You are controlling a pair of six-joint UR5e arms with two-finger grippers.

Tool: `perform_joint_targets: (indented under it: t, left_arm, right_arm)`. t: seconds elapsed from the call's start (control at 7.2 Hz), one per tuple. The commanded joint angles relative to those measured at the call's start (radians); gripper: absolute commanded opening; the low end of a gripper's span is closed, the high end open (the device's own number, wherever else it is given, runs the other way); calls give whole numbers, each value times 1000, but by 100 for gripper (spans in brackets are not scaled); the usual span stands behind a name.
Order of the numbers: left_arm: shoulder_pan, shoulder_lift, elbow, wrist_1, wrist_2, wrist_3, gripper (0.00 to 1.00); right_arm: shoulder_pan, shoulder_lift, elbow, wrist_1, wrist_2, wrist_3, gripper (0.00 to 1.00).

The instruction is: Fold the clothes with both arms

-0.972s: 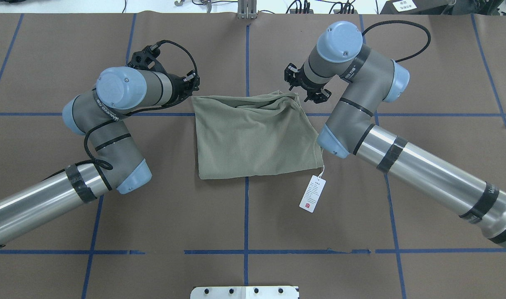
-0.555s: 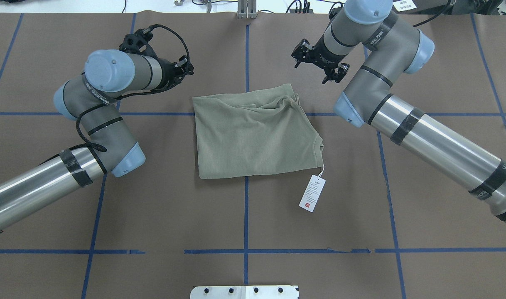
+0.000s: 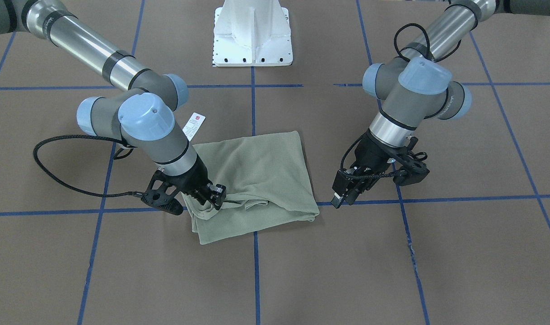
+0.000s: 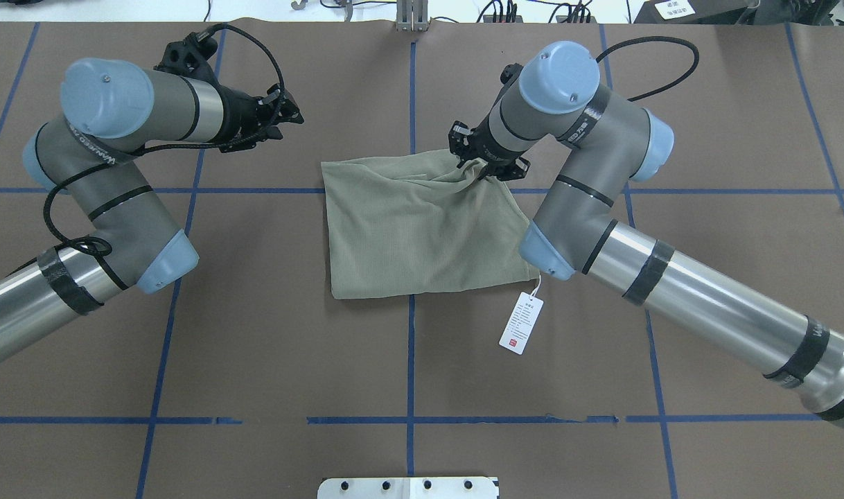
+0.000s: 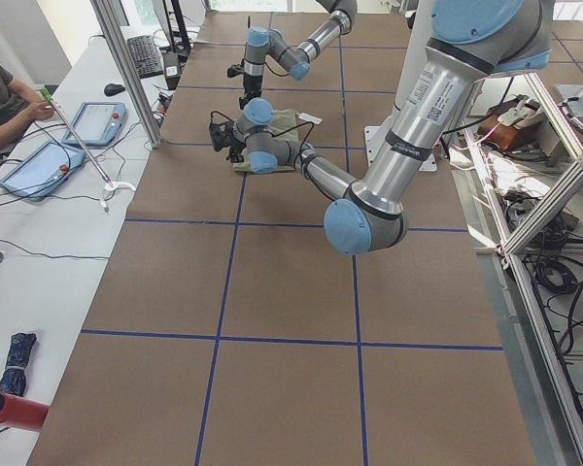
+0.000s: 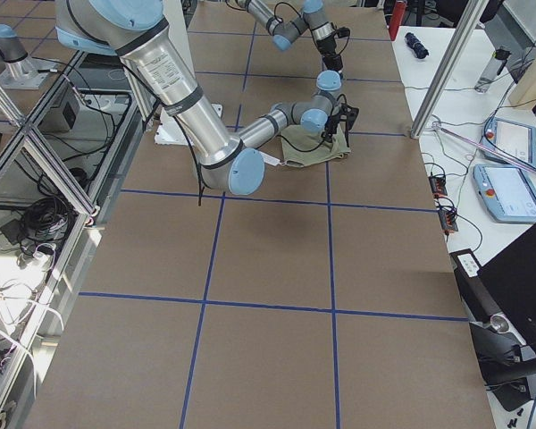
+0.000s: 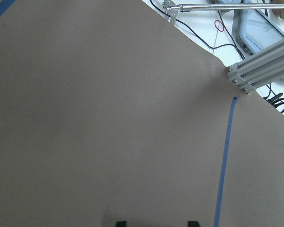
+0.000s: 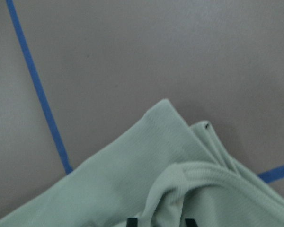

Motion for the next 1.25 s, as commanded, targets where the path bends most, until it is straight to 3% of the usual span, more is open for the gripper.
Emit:
perform_joint_targets:
  t: [0.0, 0.28, 0.69, 0.83, 0.97, 1.11]
  left_arm:
    - [-9, 9, -13, 0, -12, 0, 53]
    - [-8, 16, -19, 0, -11, -1, 53]
    - [-8, 24, -27, 0, -9, -1, 53]
    - [-8, 24, -27, 0, -9, -1, 53]
    - [-8, 29, -27, 0, -11, -1, 53]
    - [-8, 35, -27, -3, -11, 0, 53]
  right_arm:
    - [-98, 7, 41, -58, -82, 8, 0]
    - [-119, 9, 24, -64, -107, -11, 0]
    - [10, 109, -199, -51, -122, -138, 0]
    - [63, 137, -254, -51, -93, -147, 0]
    - [126, 136, -258, -51, -11, -181, 0]
    - [147, 134, -259, -54, -4, -186, 0]
